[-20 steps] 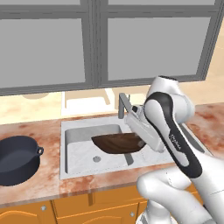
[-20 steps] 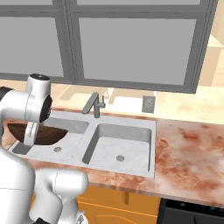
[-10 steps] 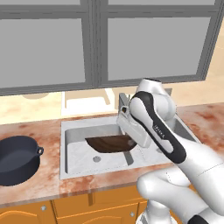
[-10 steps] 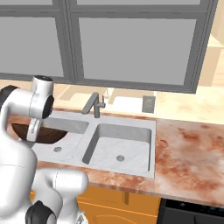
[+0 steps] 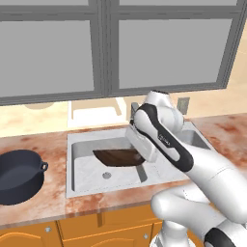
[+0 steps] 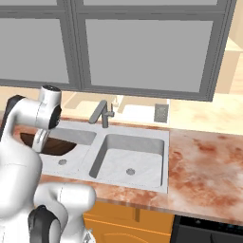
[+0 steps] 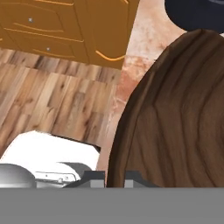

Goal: Place the bowl in the left basin and the pot in the right basin of the sink.

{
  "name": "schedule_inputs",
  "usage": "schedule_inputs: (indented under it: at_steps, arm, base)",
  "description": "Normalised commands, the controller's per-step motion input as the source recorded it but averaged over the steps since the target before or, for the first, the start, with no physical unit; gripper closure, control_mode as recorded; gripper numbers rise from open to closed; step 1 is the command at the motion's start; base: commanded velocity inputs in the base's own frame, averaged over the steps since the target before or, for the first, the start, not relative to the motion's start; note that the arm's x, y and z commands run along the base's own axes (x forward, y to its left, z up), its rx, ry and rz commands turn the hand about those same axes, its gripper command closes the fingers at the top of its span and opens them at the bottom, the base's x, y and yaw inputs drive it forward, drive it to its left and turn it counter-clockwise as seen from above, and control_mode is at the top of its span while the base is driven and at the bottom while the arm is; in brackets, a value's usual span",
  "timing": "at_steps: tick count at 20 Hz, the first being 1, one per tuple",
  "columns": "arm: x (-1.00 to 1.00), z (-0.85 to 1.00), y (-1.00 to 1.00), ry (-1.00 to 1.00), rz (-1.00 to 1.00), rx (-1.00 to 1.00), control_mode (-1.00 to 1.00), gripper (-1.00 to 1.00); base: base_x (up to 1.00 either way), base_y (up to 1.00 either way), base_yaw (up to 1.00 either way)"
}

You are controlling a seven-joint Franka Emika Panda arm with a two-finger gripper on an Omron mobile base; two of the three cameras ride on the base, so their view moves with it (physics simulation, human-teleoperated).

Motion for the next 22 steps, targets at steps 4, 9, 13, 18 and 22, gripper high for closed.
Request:
schedule_inputs:
  at_steps: [4,9,13,18,22]
  arm:
    - [0.26,-0.22,0.16,0.0,-0.05,0.0,-1.0,1.0]
    - [0.24,-0.23,0.27,0.0,-0.03,-0.02,-1.0,1.0]
    - [0.22,-0.25,0.21,0.0,0.0,-0.06,-1.0,1.0]
    - [0.23,-0.23,0.1,0.0,0.0,-0.09,-1.0,1.0]
    - [0.2,-0.21,0.02,0.0,0.0,-0.08,-1.0,1.0]
  base:
    - [0.0,0.0,0.0]
    - [0.0,0.0,0.0]
    - [0.0,0.0,0.0]
    - [0.0,0.0,0.0]
    - [0.0,0.0,0.0]
